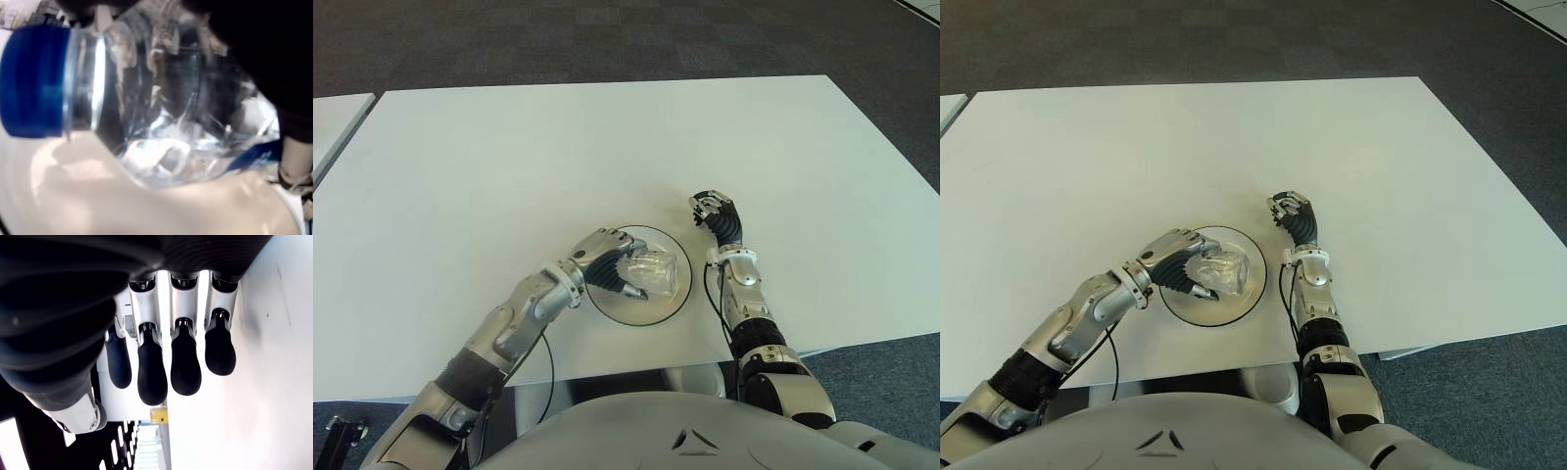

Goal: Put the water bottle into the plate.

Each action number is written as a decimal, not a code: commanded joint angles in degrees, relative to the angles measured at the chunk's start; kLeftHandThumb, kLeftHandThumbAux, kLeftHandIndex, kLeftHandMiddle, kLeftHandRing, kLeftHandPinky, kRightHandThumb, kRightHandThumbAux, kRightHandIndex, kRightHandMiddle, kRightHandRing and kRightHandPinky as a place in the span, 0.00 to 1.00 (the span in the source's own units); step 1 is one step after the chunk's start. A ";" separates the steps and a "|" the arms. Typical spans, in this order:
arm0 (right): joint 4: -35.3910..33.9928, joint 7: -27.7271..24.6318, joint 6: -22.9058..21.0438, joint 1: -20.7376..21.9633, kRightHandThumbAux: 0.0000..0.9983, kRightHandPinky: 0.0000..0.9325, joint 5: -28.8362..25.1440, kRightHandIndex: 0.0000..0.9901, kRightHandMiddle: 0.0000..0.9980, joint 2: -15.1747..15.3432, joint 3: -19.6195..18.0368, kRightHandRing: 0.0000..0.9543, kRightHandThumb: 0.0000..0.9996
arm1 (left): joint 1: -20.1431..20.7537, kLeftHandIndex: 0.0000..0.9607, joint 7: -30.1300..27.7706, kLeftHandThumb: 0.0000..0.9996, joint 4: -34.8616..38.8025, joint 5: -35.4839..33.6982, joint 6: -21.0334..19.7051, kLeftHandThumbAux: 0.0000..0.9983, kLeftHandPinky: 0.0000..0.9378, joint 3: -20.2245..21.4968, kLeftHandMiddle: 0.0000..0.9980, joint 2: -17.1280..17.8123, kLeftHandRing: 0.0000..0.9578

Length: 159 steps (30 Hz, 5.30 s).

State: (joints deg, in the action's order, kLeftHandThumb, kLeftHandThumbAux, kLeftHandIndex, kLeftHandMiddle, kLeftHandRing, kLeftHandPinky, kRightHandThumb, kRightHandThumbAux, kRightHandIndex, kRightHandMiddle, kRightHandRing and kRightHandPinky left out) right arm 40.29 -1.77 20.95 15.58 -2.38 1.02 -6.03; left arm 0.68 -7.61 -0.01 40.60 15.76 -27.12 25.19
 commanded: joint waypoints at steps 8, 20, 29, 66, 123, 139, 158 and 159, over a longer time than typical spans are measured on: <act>0.35 0.56 -2.29 -1.34 0.73 0.73 -0.10 0.44 0.70 -0.27 0.09 0.72 0.71 | 0.66 0.41 8.81 0.85 -5.80 8.30 2.15 0.67 0.91 -2.76 0.55 -0.88 0.90; 0.41 -0.15 -2.32 -1.25 0.73 0.73 -0.54 0.44 0.69 -0.04 -0.02 0.71 0.71 | 1.19 0.43 16.54 0.85 -8.34 11.87 2.43 0.66 0.74 -3.24 0.57 -1.38 0.78; 0.36 -0.58 -2.28 -1.33 0.73 0.73 -0.73 0.44 0.69 0.04 -0.19 0.71 0.71 | 2.58 0.41 15.74 0.84 -8.77 11.13 4.73 0.67 0.59 -3.68 0.52 -0.45 0.62; 0.37 -0.66 -3.18 -1.05 0.73 0.71 -0.89 0.44 0.68 0.04 -0.69 0.70 0.71 | 3.69 0.00 22.84 0.00 -9.39 12.97 8.15 0.58 0.00 -3.52 0.00 0.37 0.00; 1.08 -0.28 -2.76 -0.56 0.73 0.72 -0.60 0.44 0.69 -0.07 -0.55 0.71 0.71 | 2.28 0.00 43.53 0.00 -21.08 -2.85 20.93 0.49 0.00 6.76 0.00 -6.43 0.00; 1.58 -0.06 -2.11 -0.52 0.73 0.73 -0.25 0.44 0.69 -0.10 -0.32 0.71 0.71 | -2.58 0.00 33.37 0.00 -20.15 -22.90 10.35 0.53 0.00 19.56 0.00 -13.17 0.00; 2.04 -0.17 -1.33 -0.42 0.73 0.75 -0.28 0.44 0.70 -0.08 -0.12 0.72 0.71 | 2.77 0.25 34.01 0.00 -40.10 -27.09 15.82 0.61 0.21 27.85 0.26 -14.02 0.23; 2.09 -0.13 -1.26 -0.41 0.73 0.74 -0.26 0.44 0.70 -0.07 -0.12 0.72 0.71 | 2.93 0.28 34.08 0.00 -40.52 -27.36 15.63 0.64 0.24 28.25 0.29 -14.21 0.26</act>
State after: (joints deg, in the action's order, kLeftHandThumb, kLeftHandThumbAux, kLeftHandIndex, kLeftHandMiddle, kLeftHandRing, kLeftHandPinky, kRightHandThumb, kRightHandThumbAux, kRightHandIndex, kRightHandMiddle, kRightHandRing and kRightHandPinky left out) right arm 40.86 -1.91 20.52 16.01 -2.39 1.18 -6.08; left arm 2.88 26.12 -38.18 14.42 31.98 -0.21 11.67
